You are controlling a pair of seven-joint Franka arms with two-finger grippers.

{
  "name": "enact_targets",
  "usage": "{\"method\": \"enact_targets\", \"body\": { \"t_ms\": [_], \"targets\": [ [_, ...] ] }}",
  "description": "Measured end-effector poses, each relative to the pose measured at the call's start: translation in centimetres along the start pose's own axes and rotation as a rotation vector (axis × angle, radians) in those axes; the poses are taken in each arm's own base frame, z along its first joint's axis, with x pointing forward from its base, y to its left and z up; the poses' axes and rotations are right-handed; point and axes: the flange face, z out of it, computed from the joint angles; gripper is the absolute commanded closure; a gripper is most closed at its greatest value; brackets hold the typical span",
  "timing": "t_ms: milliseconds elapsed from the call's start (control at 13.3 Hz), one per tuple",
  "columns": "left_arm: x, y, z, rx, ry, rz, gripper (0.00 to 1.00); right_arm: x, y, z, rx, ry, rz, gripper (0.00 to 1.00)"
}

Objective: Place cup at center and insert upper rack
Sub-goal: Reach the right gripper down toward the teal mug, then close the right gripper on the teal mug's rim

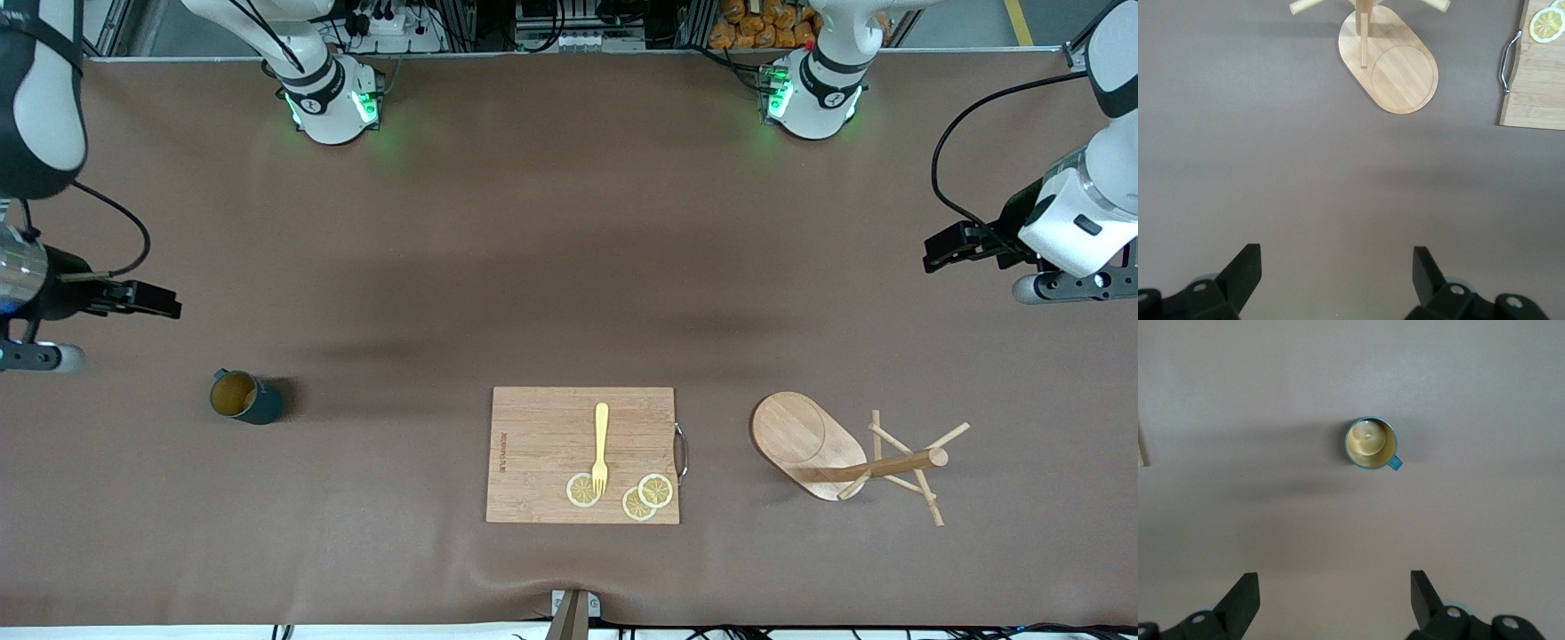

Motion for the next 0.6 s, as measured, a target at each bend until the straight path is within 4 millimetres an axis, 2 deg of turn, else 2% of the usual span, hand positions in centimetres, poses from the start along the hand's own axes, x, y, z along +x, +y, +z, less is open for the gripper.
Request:
{"method": "enact_targets", "body": {
  "t_ms": [150, 450, 599],
  "targets": [
    [0.1, -0.2, 0.2, 0.0, -0.004, -0.003, 0.0, 1.8, -0.3, 2.1, -0.001, 0.014, -0.004, 0.0],
    [0.3, -0.3, 0.3, -0.001, -0.001, -0.004, 0.0, 4.6, -1.0, 4.9, -0.002, 0.075, -0.015, 0.0],
    [0.3, -0.4, 0.3, -0.001, 0.0, -0.003, 0.0, 6.4, -1.1, 7.5, -0.003, 0.119, -0.033, 0.0]
  ]
}}
